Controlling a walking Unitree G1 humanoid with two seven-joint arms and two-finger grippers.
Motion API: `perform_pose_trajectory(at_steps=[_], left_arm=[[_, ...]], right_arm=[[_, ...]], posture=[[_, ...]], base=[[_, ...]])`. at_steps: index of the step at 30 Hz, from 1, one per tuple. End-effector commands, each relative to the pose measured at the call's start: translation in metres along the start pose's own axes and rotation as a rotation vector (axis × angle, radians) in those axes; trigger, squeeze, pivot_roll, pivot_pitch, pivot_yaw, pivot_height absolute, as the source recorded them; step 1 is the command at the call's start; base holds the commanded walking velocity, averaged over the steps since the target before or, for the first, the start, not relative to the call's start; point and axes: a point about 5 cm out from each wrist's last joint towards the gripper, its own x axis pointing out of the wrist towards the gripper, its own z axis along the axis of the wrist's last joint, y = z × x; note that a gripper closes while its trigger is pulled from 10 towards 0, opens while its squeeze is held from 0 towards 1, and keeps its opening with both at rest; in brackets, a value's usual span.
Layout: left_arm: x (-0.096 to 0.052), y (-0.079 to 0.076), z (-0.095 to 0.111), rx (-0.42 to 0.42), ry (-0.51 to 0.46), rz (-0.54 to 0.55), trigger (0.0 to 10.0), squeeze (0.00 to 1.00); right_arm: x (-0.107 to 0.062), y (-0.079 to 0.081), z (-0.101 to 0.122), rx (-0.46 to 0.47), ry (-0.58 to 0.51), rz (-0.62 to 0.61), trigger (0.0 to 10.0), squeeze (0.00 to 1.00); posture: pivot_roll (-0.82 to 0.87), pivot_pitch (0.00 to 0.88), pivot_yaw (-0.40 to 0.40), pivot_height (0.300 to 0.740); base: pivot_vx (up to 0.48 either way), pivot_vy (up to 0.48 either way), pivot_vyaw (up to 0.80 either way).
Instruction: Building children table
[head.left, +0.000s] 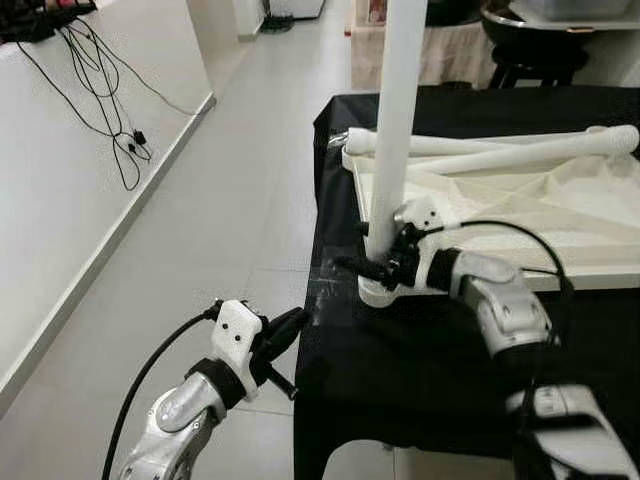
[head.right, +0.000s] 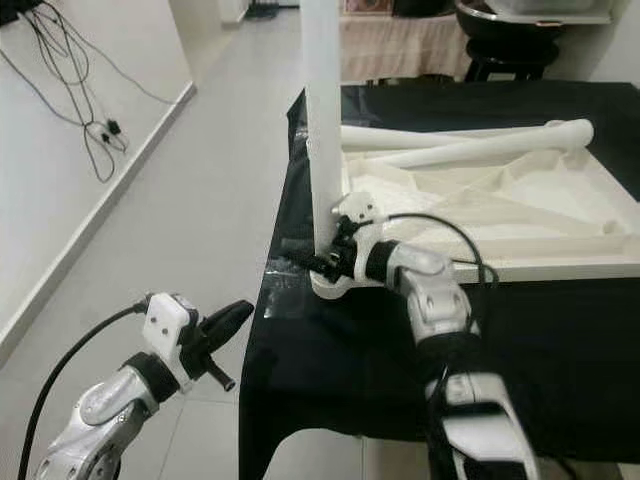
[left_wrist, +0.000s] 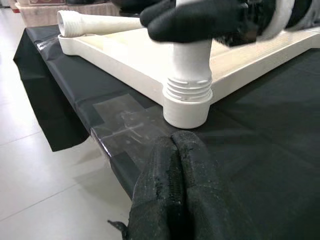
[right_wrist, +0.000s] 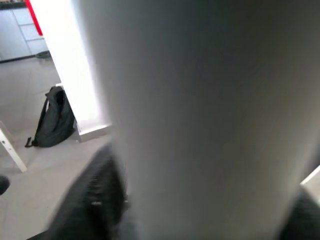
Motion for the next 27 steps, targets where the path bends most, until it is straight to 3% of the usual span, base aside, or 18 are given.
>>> perform_pose_trajectory(at_steps=[1, 10, 13, 14, 15, 16, 17, 18, 19, 20, 21, 23, 27], left_arm=[[-0.003, -0.003, -0.002, 0.004, 0.004, -0.013, 10.0, 0.00], [-0.005, -0.004, -0.001, 0.009, -0.003, -0.008, 10.0, 0.00], [-0.005, -0.003, 0.000, 0.010, -0.011, 0.000, 10.0, 0.00], [-0.006, -0.002, 0.000, 0.010, -0.014, 0.003, 10.0, 0.00], [-0.006, 0.000, 0.001, 0.010, -0.017, 0.007, 10.0, 0.00], [-0.006, 0.000, 0.001, 0.010, -0.017, 0.007, 10.0, 0.00], [-0.007, 0.002, 0.002, 0.009, -0.021, 0.014, 10.0, 0.00], [-0.007, 0.002, 0.002, 0.009, -0.021, 0.014, 10.0, 0.00], [-0.007, 0.003, 0.003, 0.008, -0.024, 0.018, 10.0, 0.00], [-0.006, 0.005, 0.003, 0.007, -0.026, 0.020, 10.0, 0.00], [-0.006, 0.005, 0.003, 0.007, -0.026, 0.020, 10.0, 0.00], [-0.005, 0.007, 0.003, 0.008, -0.027, 0.019, 10.0, 0.00], [0.000, 0.008, 0.003, 0.009, -0.028, 0.005, 10.0, 0.00]], right_arm=[[0.005, 0.004, -0.009, 0.023, 0.013, 0.056, 0.0, 0.00], [-0.006, 0.007, -0.026, 0.063, 0.016, 0.074, 0.0, 0.00], [-0.017, 0.007, -0.034, 0.080, 0.000, 0.008, 0.0, 0.00], [-0.021, 0.008, -0.041, 0.098, 0.006, -0.084, 0.0, 0.00], [-0.022, 0.014, -0.051, 0.113, 0.020, -0.264, 0.0, 0.00], [-0.022, 0.014, -0.051, 0.113, 0.020, -0.264, 0.0, 0.00], [-0.021, 0.035, -0.063, 0.193, 0.024, -0.523, 0.0, 0.00], [-0.021, 0.035, -0.063, 0.193, 0.024, -0.523, 0.0, 0.00], [-0.027, 0.048, -0.070, 0.257, 0.036, -0.719, 0.0, 0.00], [-0.027, 0.070, -0.074, 0.271, 0.063, -0.779, 0.0, 0.00], [-0.027, 0.070, -0.074, 0.271, 0.063, -0.779, 0.0, 0.00], [-0.016, 0.088, -0.066, 0.121, 0.074, -0.678, 0.0, 0.00], [-0.012, 0.078, -0.073, 0.155, 0.095, -0.638, 0.0, 0.00]], posture=[[0.06, 0.097, 0.043, 0.740], [0.05, 0.103, 0.047, 0.740], [0.03, 0.113, 0.047, 0.740], [0.03, 0.119, 0.044, 0.740], [0.02, 0.124, 0.044, 0.740], [0.02, 0.124, 0.044, 0.740], [0.00, 0.133, 0.054, 0.740], [0.00, 0.133, 0.054, 0.740], [0.00, 0.136, 0.055, 0.740], [-0.01, 0.142, 0.058, 0.740], [-0.01, 0.142, 0.058, 0.740], [-0.03, 0.141, 0.070, 0.740], [-0.02, 0.132, 0.058, 0.740]], base=[[0.000, 0.000, 0.00], [0.000, 0.000, 0.00], [0.000, 0.000, 0.00], [0.000, 0.000, 0.00], [0.000, 0.000, 0.00], [0.000, 0.000, 0.00], [0.000, 0.000, 0.00], [0.000, 0.000, 0.00], [0.000, 0.000, 0.00], [0.000, 0.000, 0.00], [0.000, 0.000, 0.00], [0.000, 0.000, 0.00], [0.000, 0.000, 0.00]])
